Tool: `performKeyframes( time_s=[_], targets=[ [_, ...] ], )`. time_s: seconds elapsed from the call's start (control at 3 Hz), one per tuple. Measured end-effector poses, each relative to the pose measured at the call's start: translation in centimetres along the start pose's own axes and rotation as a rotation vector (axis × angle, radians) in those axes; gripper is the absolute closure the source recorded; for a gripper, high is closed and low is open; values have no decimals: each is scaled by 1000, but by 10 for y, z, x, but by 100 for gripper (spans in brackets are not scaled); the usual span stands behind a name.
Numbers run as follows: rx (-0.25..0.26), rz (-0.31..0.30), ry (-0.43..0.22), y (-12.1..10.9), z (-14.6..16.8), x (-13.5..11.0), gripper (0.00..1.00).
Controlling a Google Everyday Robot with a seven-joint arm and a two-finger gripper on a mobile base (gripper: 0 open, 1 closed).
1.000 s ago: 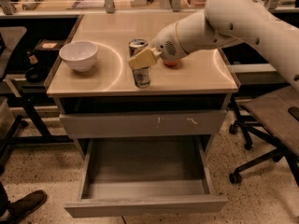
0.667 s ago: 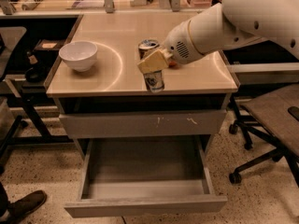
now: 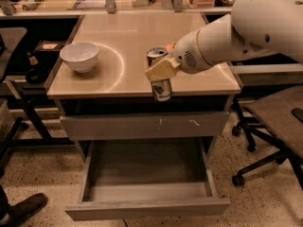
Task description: Place redbull can into middle drawer
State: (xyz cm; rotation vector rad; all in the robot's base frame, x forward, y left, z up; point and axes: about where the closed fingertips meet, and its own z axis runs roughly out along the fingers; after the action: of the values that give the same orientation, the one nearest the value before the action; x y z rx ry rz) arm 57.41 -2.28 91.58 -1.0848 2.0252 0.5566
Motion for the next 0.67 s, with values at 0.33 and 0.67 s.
performKeyframes(
  time_s=[0.33, 0.67],
  targets=[
    [15, 102, -7, 40, -8, 59, 100],
    [15, 101, -8, 40, -8, 59, 100]
  ],
)
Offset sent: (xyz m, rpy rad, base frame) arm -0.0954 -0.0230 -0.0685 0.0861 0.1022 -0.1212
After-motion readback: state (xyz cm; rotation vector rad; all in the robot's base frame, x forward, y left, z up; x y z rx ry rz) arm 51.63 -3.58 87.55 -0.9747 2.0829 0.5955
